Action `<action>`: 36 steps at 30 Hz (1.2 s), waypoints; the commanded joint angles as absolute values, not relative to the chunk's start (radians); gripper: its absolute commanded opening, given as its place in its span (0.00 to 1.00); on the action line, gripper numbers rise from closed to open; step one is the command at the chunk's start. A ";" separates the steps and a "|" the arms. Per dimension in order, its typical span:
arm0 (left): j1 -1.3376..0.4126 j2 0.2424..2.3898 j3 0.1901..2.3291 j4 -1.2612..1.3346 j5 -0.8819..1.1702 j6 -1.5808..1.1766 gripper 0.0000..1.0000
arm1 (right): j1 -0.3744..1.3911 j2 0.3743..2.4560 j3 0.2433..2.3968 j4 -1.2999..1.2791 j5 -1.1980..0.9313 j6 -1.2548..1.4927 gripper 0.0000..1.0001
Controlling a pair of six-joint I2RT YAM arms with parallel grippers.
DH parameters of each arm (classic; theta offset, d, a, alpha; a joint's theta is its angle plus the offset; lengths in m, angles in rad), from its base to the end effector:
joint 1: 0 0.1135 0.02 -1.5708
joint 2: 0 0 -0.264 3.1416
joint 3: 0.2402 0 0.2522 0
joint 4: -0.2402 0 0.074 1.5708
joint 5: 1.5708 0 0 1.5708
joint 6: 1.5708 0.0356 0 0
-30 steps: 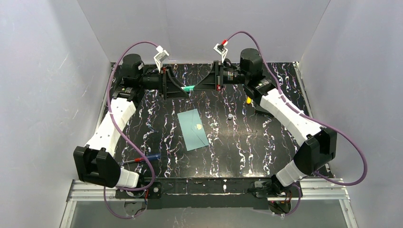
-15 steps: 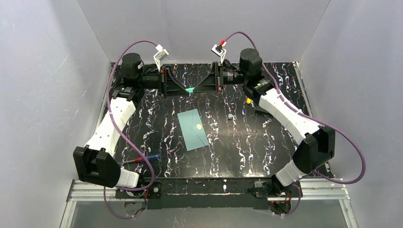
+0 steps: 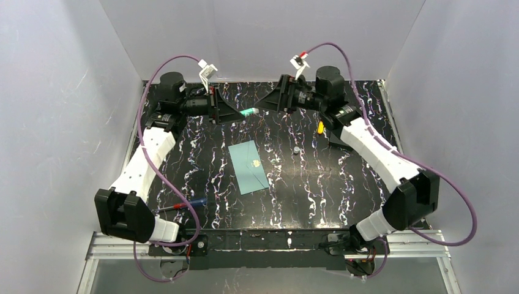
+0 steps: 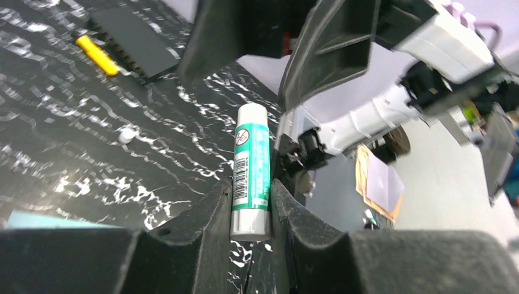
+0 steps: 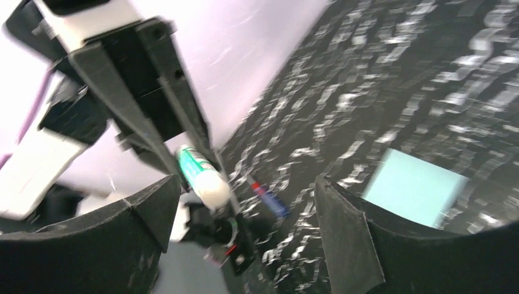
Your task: Place the letter into the envelope and seal it
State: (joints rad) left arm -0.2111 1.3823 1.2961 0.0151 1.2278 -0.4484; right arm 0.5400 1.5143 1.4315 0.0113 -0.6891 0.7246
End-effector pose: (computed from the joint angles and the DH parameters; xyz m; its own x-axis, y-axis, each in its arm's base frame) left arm 0.2917 -0.0968 0.4054 -0.4913 -0.0438 -0.8699 0.8611 0.1254 -0.4927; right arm 0.2932 0.2021 0.4094 -0.6695 0.1952 -0.7167 -0.6638 0.2759 0.6952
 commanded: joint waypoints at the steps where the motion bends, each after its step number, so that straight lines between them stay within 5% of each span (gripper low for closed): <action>1: -0.205 1.334 1.216 -0.024 1.027 -0.480 0.00 | 0.520 1.369 1.345 -0.125 -0.224 0.641 0.87; 8: -0.206 1.242 1.057 -0.105 0.834 -0.496 0.00 | 0.520 1.477 1.352 -0.531 0.180 0.527 0.67; 20: -0.206 1.218 0.990 -0.104 0.903 -0.476 0.00 | 0.523 1.771 1.355 -0.633 0.124 0.417 0.68; 36: -0.206 1.241 0.997 -0.107 0.911 -0.471 0.00 | 0.527 1.874 1.360 -0.507 0.117 0.335 0.27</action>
